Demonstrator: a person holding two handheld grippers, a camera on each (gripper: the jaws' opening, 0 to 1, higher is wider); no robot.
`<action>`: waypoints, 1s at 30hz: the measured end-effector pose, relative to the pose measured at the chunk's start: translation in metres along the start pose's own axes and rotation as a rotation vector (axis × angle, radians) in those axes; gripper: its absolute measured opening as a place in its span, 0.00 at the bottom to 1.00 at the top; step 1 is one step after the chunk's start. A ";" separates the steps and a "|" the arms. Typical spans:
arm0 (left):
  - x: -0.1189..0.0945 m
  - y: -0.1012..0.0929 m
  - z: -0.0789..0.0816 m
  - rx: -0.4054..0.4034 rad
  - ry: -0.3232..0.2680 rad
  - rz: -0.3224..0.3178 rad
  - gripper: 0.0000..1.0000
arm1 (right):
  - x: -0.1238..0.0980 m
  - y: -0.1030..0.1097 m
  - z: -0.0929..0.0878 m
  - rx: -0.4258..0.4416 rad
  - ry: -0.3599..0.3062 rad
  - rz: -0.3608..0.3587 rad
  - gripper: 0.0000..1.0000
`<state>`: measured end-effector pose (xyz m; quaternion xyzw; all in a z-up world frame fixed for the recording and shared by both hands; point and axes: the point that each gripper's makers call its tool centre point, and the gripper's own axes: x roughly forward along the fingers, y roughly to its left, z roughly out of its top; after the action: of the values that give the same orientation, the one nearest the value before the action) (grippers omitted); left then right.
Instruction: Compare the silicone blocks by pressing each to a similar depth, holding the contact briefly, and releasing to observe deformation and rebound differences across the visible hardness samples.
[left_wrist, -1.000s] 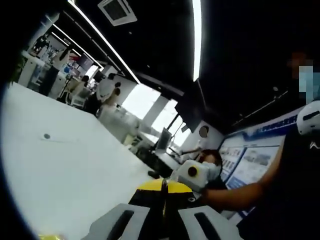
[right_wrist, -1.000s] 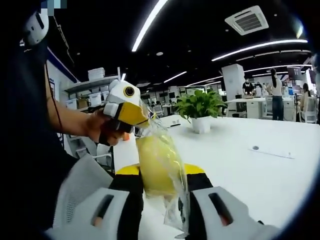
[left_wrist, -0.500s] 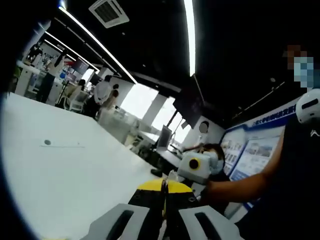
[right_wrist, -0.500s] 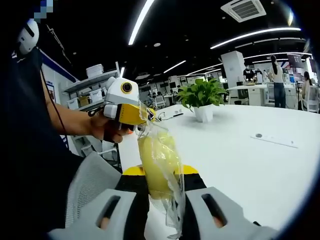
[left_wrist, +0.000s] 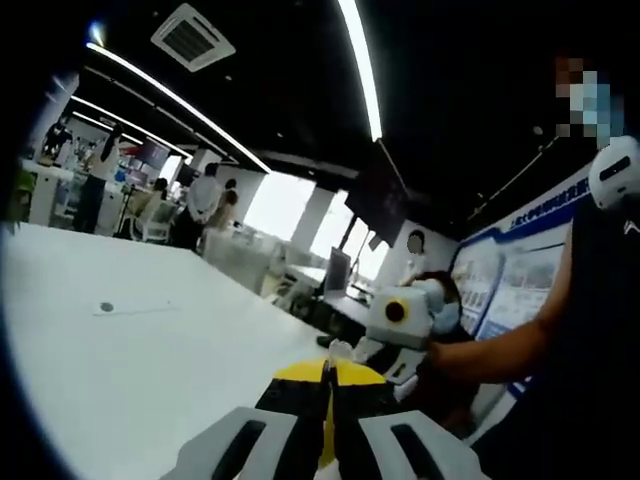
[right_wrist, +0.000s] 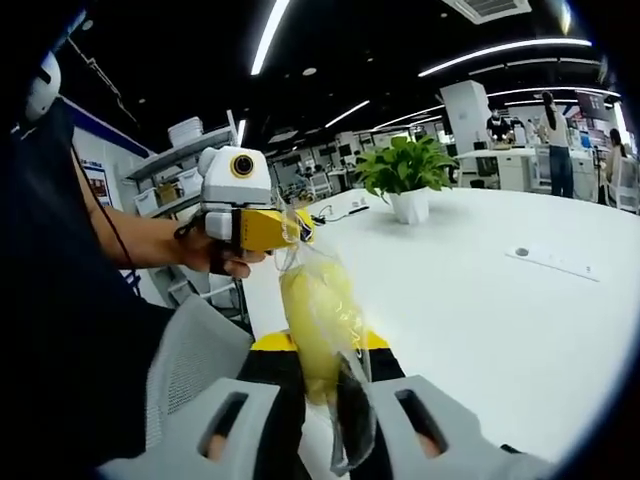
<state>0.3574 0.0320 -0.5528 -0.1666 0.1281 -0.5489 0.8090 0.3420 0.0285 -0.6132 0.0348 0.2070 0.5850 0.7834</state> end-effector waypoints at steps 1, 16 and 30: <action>0.000 0.000 0.000 0.001 0.000 0.002 0.00 | 0.000 0.000 0.000 -0.002 0.003 -0.001 0.05; -0.001 0.007 0.000 -0.005 -0.007 0.041 0.00 | 0.002 -0.006 -0.001 -0.008 0.052 -0.005 0.04; 0.002 0.012 -0.008 0.008 0.008 0.072 0.00 | 0.001 -0.009 -0.009 0.010 0.087 0.000 0.04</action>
<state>0.3648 0.0330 -0.5651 -0.1565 0.1352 -0.5204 0.8285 0.3468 0.0249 -0.6245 0.0134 0.2440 0.5849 0.7734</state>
